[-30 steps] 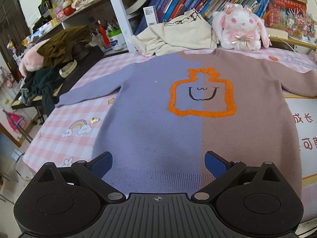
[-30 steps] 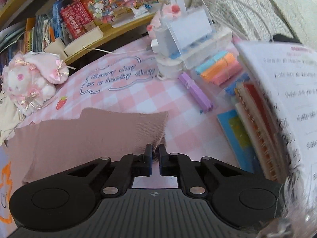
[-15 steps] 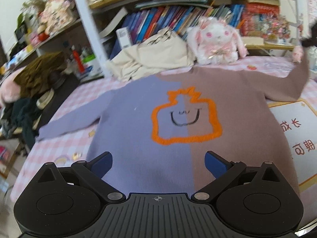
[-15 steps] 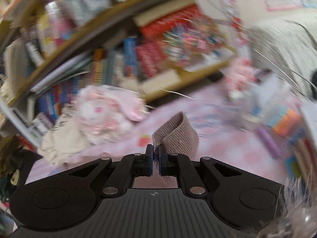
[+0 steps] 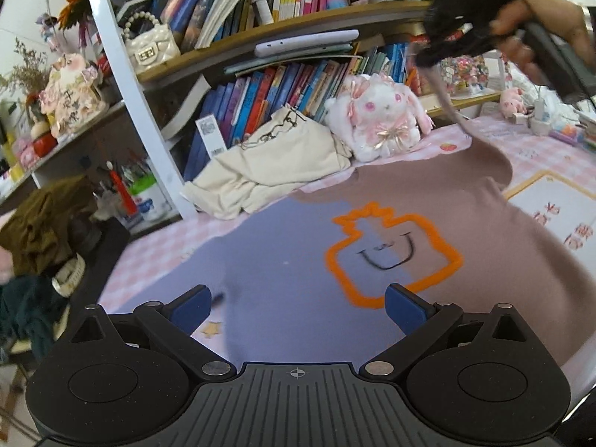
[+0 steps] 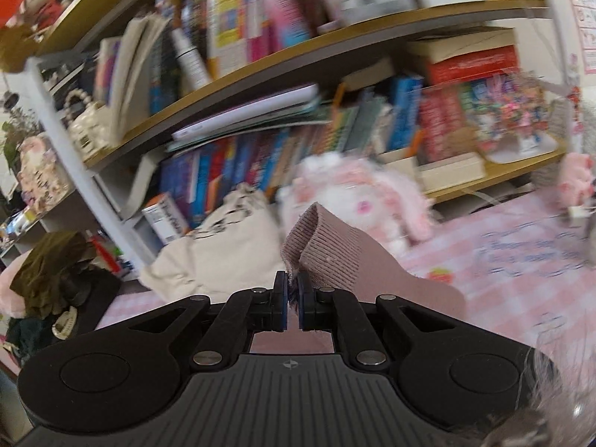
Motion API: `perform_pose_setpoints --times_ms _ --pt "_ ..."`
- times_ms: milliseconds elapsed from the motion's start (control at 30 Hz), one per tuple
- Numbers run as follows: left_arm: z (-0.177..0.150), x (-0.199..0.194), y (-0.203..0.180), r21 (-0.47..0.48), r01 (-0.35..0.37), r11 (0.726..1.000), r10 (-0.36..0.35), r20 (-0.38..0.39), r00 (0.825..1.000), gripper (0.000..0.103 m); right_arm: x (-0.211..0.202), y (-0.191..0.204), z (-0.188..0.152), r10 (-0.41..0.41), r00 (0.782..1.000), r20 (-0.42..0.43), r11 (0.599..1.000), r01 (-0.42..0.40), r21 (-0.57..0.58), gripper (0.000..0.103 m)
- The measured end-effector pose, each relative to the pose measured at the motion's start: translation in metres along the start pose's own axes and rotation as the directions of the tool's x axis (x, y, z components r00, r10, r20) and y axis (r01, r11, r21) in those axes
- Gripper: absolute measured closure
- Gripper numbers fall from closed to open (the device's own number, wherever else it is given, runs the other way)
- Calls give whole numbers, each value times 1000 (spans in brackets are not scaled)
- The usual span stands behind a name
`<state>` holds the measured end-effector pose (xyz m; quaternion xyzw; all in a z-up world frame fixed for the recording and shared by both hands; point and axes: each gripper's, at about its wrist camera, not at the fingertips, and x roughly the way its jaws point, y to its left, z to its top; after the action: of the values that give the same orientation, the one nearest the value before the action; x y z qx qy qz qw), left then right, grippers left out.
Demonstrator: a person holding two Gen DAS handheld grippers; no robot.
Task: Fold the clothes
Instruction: 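Lift the mauve sleeve with the right tool and lay it across the chest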
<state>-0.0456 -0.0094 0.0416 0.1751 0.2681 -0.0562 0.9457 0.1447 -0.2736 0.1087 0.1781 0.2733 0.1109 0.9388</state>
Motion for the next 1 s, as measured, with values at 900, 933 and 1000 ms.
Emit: perform_pose_setpoints --times_ms 900,933,1000 --pt "-63 -20 111 -84 -79 993 75 -47 996 2 112 136 -80 32 974 -223 999 -36 -17 97" --pt "-64 -20 112 -86 -81 993 77 -49 996 2 114 135 -82 34 973 -230 999 -37 -8 97" --pt "-65 -21 114 -90 -85 992 81 -51 995 2 117 134 -85 40 969 -244 999 -40 5 97"
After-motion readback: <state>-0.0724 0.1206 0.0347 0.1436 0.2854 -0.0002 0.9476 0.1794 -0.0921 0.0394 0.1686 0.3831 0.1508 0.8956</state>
